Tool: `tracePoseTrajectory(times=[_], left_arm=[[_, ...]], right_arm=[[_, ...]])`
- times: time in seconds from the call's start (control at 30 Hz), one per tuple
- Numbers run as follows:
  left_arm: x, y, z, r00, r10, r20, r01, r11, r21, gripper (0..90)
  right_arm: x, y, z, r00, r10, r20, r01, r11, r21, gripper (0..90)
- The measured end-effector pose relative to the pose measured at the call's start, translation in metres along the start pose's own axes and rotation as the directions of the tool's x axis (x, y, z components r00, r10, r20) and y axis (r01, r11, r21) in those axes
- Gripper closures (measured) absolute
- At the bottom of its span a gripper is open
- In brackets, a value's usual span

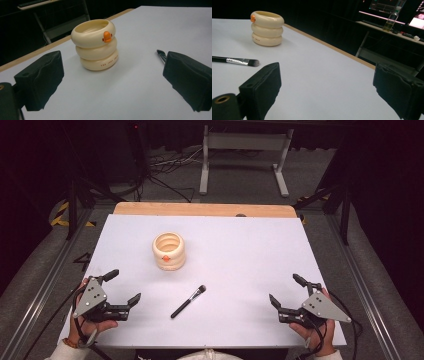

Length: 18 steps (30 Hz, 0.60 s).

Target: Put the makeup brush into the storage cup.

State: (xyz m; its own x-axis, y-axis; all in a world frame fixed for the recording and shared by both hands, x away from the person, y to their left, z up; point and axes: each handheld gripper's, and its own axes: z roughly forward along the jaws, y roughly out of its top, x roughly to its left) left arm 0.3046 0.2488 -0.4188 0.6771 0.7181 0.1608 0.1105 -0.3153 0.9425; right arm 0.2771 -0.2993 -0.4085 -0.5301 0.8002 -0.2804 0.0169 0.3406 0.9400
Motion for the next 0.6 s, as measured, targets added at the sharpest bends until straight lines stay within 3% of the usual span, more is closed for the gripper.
tracePoseTrajectory(times=[0.37, 0.6], left_arm=[[-0.003, 0.0, 0.007, 0.9995, -0.001, 0.033, -0.001, 0.9974, 0.072, 6.5], [-0.006, 0.007, 0.014, 0.9996, -0.005, 0.027, 0.001, 0.9914, 0.13, 8.3]], right_arm=[[0.003, -0.004, 0.007, 1.0, -0.005, -0.006, 0.005, 0.999, 0.04, 9.1], [0.003, -0.006, 0.009, 0.9999, -0.006, -0.009, 0.006, 0.998, 0.055, 9.4]])
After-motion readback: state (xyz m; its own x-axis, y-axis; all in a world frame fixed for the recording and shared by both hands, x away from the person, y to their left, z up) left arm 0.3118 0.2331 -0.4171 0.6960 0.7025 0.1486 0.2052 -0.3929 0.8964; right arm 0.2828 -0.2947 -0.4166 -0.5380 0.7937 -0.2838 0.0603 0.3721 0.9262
